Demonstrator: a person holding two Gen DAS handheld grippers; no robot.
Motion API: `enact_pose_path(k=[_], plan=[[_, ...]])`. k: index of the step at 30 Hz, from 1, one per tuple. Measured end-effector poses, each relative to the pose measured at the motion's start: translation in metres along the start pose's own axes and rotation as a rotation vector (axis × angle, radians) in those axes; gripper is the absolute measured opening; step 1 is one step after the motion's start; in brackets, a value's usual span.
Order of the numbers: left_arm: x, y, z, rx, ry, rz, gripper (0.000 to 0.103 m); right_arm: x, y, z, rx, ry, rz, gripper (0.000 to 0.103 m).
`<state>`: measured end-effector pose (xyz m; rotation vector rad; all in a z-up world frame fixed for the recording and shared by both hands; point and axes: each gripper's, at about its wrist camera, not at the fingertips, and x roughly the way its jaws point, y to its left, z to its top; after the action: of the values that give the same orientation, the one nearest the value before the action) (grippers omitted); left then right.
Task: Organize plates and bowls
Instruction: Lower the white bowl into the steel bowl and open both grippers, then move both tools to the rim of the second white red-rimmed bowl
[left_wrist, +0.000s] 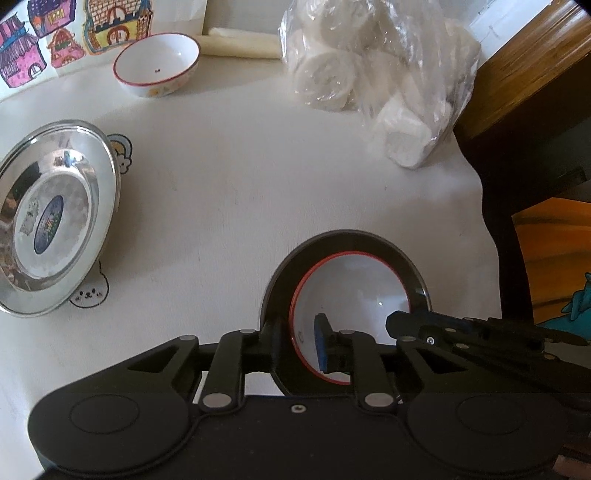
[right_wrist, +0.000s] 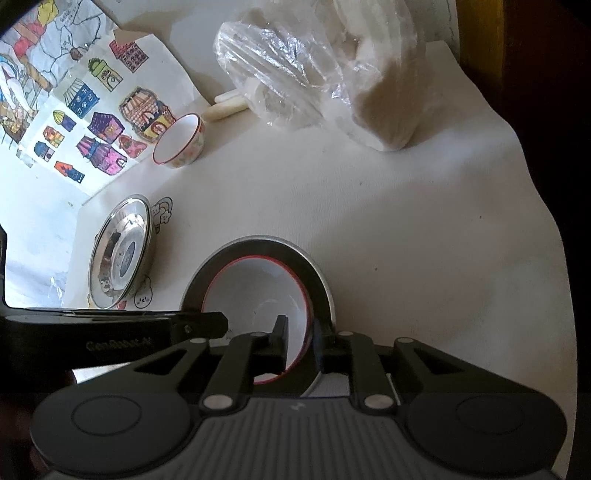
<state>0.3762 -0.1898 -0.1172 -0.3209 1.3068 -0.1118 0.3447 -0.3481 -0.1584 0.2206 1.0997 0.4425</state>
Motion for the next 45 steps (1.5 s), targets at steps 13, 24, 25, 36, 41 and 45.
enact_pose_path(k=[13, 24, 25, 36, 41, 45], plan=[[-0.039, 0.015, 0.019, 0.007, -0.094, -0.005, 0.058, -0.027, 0.012, 0.004, 0.015, -0.082, 0.067, 0.053], [-0.06, 0.058, 0.051, -0.044, -0.158, 0.063, 0.099, -0.022, 0.047, 0.017, 0.004, -0.14, 0.103, 0.098], [-0.062, 0.063, 0.053, -0.051, -0.159, 0.069, 0.1, -0.021, 0.05, 0.019, 0.004, -0.146, 0.103, 0.102], [-0.073, 0.122, 0.083, -0.082, -0.199, 0.095, 0.102, -0.003, 0.081, 0.039, 0.03, -0.176, 0.093, 0.103], [-0.07, 0.153, 0.111, -0.09, -0.215, 0.125, 0.102, 0.011, 0.104, 0.051, 0.013, -0.173, 0.088, 0.103], [-0.063, 0.168, 0.134, -0.056, -0.22, 0.15, 0.102, 0.025, 0.116, 0.062, 0.014, -0.171, 0.061, 0.103]])
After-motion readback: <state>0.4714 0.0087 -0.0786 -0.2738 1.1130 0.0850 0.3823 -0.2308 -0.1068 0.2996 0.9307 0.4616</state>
